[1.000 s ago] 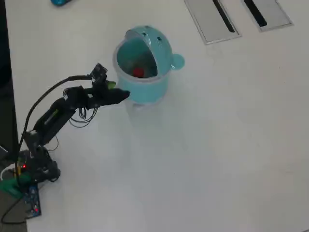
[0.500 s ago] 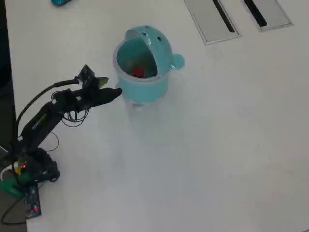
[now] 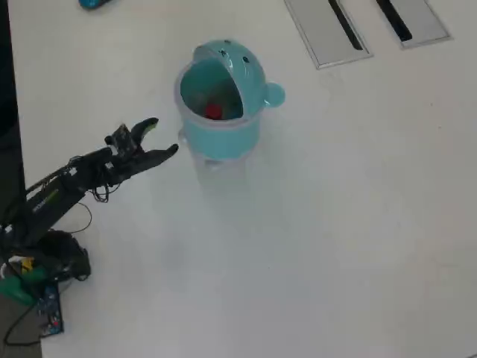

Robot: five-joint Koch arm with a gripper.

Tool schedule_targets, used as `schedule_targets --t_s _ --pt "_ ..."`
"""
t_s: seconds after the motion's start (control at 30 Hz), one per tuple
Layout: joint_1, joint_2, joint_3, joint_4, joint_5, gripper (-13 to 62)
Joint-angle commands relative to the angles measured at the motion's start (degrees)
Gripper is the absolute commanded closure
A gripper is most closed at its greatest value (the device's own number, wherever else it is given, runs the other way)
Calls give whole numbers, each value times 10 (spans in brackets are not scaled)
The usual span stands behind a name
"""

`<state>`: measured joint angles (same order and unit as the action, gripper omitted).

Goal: Grasp RGB lego blocks and put them in the bin one by one.

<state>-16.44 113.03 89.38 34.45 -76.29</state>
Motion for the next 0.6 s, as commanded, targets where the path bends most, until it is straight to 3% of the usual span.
schedule_targets --t_s 0.0,0.3,0.57 --pt "4 25 -4 -83 19 138" --pt "54 79 127 -237 227 145" --pt "86 111 203 -249 348 146"
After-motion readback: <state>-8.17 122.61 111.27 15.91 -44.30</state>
